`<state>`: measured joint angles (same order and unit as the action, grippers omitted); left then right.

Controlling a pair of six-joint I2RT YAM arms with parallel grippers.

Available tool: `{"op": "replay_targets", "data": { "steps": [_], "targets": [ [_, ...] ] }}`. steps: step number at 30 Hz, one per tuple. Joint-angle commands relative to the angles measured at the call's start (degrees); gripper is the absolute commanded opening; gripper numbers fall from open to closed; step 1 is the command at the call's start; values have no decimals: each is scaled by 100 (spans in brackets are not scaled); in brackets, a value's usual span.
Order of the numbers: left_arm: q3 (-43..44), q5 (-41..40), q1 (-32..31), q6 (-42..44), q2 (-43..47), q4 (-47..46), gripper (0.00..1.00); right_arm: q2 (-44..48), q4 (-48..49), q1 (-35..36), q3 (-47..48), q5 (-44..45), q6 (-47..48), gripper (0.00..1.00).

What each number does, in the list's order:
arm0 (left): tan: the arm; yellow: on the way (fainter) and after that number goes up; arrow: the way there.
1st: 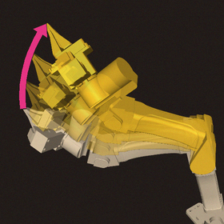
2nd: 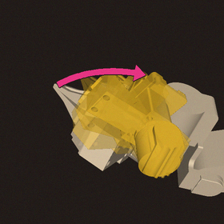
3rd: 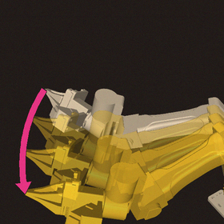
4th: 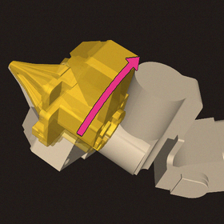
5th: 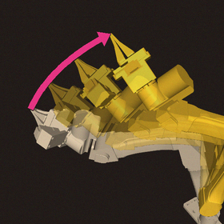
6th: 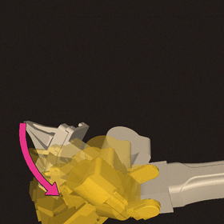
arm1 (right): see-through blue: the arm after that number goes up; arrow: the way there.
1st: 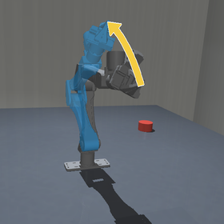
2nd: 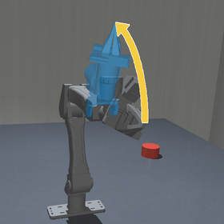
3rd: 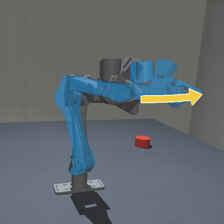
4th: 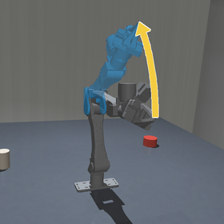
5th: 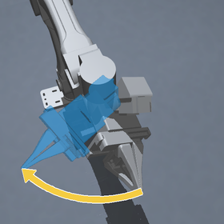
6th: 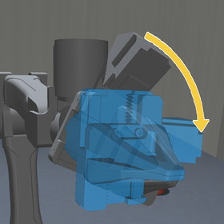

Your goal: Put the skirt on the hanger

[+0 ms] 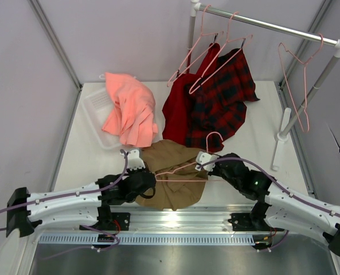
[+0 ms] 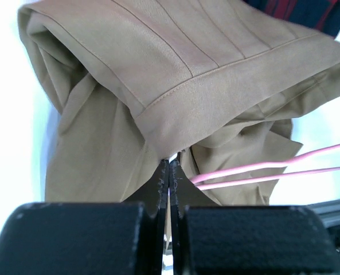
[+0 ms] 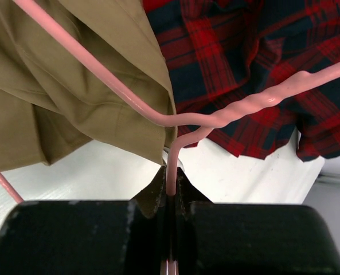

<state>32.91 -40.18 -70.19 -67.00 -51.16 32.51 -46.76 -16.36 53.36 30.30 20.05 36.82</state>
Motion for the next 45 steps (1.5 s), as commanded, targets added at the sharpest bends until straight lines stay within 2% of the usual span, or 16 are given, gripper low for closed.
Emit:
{"op": "replay_targets", "data": {
  "steps": [1,20,27,31,39,45],
  "targets": [
    [-73,-209,41,3,430,281,0,18,344,86,230,-1,-104,0],
    [-48,-174,41,-217,756,440,0,-755,1047,235,221,-63,-210,0],
    [111,-95,50,3,791,370,0,-993,1372,253,213,95,-236,0],
    [120,45,41,214,712,116,0,-1036,1925,210,169,95,-421,0],
    [137,142,50,284,677,177,0,-1326,1979,183,256,271,-465,0],
    [242,55,50,591,765,54,0,-1563,2215,218,265,-45,-518,0]
  ]
}}
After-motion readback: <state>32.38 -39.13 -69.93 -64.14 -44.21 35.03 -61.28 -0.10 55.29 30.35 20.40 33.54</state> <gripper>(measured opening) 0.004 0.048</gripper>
